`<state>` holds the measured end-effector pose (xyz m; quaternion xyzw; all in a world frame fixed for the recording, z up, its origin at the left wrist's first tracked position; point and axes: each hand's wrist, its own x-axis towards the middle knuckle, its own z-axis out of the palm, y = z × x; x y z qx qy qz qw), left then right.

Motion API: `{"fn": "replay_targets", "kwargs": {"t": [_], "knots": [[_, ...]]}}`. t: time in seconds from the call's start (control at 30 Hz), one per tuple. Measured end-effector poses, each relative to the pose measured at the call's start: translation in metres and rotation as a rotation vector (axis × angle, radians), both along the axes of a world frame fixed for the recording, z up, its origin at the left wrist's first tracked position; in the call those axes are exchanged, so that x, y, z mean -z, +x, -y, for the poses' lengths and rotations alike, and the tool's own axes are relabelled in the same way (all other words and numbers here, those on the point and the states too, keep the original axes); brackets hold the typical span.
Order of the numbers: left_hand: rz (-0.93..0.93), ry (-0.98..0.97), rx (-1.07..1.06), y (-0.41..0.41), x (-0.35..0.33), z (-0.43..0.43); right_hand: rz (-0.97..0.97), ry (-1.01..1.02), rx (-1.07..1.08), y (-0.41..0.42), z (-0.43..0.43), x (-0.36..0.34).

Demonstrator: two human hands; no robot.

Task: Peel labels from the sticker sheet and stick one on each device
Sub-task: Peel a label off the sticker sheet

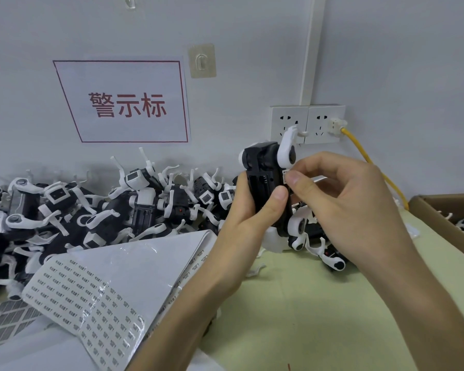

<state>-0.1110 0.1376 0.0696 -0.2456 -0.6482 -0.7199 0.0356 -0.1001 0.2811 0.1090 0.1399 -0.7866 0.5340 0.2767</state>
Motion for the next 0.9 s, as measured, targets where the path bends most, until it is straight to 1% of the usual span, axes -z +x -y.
{"fn": "replay_targets", "kwargs": {"t": [0.3,0.5,0.67,0.73,0.8,0.9], "knots": [[-0.041,-0.023,-0.013,0.000,0.001,-0.001,-0.025,0.026,0.029,0.001,0.001,-0.001],[-0.037,-0.027,-0.014,-0.001,0.001,0.001,-0.004,0.020,0.042,0.001,0.000,-0.001],[0.000,-0.018,0.053,-0.001,0.000,0.007,0.034,-0.032,0.022,0.004,0.000,-0.003],[0.034,-0.022,0.103,-0.002,-0.003,0.011,0.091,-0.136,-0.036,0.004,-0.003,-0.005],[0.094,-0.005,0.150,-0.005,-0.007,0.013,0.195,-0.236,-0.131,0.001,-0.008,-0.007],[0.208,0.076,0.229,-0.006,-0.010,0.012,0.348,-0.276,-0.345,-0.004,-0.012,-0.005]]}}
